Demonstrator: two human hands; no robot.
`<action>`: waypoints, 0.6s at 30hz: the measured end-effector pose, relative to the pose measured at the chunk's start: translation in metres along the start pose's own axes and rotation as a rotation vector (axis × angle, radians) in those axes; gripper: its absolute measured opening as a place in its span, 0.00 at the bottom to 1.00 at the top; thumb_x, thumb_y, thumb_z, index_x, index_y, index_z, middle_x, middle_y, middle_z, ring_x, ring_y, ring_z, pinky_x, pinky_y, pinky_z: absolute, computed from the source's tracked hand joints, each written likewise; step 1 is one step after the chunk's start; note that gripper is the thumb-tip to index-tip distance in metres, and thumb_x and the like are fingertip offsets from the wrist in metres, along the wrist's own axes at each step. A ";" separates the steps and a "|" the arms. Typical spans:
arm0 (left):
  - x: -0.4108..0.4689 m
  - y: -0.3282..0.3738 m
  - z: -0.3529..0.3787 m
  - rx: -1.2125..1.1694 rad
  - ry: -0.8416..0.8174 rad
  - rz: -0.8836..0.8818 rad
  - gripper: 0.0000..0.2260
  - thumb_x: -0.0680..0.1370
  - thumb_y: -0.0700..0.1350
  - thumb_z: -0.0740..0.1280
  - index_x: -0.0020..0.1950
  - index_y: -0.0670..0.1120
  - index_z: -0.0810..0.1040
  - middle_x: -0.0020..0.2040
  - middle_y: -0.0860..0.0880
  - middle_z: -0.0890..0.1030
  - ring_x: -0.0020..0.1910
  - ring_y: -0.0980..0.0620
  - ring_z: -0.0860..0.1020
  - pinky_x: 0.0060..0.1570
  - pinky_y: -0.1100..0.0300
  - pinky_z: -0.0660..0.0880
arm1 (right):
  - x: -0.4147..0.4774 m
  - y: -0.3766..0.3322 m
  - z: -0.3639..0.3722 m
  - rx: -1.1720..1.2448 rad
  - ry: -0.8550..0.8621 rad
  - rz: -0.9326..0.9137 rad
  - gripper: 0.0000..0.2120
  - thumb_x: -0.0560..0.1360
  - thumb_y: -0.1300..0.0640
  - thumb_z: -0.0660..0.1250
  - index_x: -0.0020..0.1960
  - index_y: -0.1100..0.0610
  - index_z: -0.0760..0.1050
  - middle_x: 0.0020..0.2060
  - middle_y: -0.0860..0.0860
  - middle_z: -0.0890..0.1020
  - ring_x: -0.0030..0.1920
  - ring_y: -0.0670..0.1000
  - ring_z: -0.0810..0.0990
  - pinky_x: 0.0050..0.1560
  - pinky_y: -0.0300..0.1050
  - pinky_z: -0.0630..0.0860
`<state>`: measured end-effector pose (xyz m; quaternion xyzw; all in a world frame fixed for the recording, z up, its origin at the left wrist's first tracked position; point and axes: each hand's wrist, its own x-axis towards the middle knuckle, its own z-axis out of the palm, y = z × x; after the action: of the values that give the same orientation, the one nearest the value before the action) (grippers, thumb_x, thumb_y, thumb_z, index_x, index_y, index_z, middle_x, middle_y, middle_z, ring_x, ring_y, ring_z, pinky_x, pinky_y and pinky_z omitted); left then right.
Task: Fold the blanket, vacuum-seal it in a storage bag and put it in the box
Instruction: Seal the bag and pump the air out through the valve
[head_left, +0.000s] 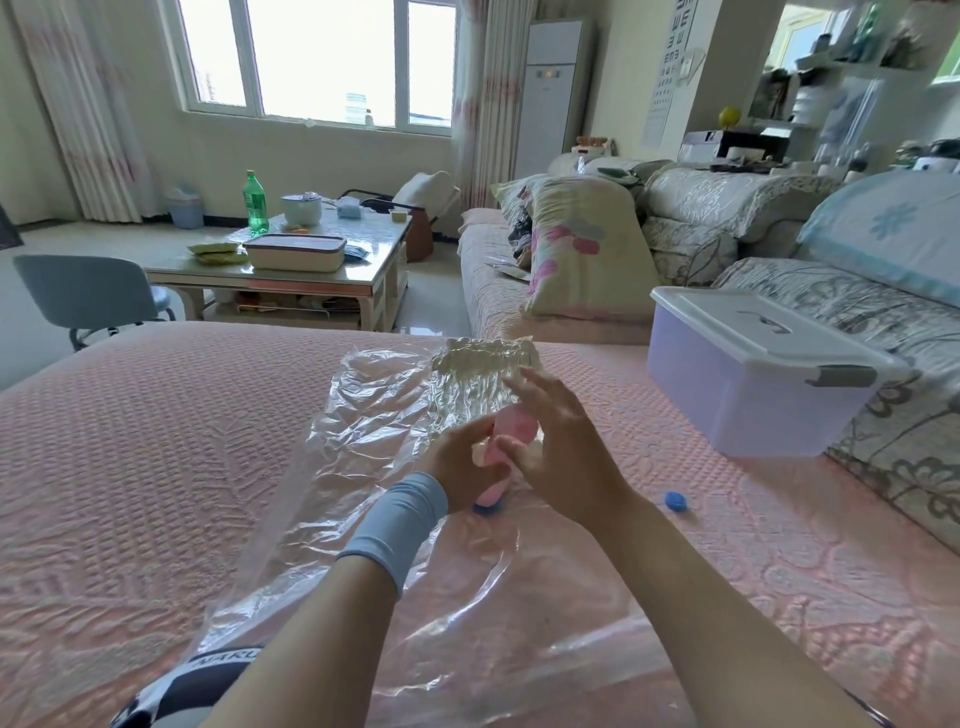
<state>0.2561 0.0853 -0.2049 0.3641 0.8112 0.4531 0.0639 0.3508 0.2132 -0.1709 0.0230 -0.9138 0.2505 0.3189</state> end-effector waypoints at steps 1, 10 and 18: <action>0.001 0.001 -0.002 -0.009 -0.019 0.014 0.12 0.73 0.39 0.71 0.55 0.50 0.77 0.50 0.53 0.82 0.51 0.51 0.78 0.49 0.66 0.71 | -0.003 0.005 0.002 0.035 -0.002 0.056 0.37 0.70 0.57 0.79 0.75 0.53 0.68 0.69 0.52 0.72 0.68 0.50 0.72 0.68 0.44 0.70; 0.005 -0.007 -0.004 -0.078 0.129 -0.014 0.17 0.62 0.43 0.80 0.46 0.53 0.80 0.38 0.61 0.82 0.37 0.68 0.78 0.35 0.77 0.70 | 0.001 0.019 0.011 0.409 -0.031 0.337 0.21 0.66 0.57 0.82 0.56 0.51 0.78 0.48 0.44 0.84 0.48 0.40 0.81 0.48 0.35 0.76; 0.007 -0.009 0.001 -0.084 0.087 -0.004 0.28 0.60 0.49 0.79 0.56 0.58 0.73 0.49 0.57 0.80 0.47 0.57 0.79 0.46 0.64 0.77 | 0.002 0.019 0.018 0.460 -0.070 0.291 0.26 0.65 0.57 0.83 0.61 0.53 0.80 0.53 0.43 0.81 0.54 0.41 0.80 0.56 0.36 0.76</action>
<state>0.2467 0.0879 -0.2107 0.3396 0.7943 0.5018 0.0448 0.3354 0.2215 -0.1900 -0.0280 -0.8371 0.4936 0.2341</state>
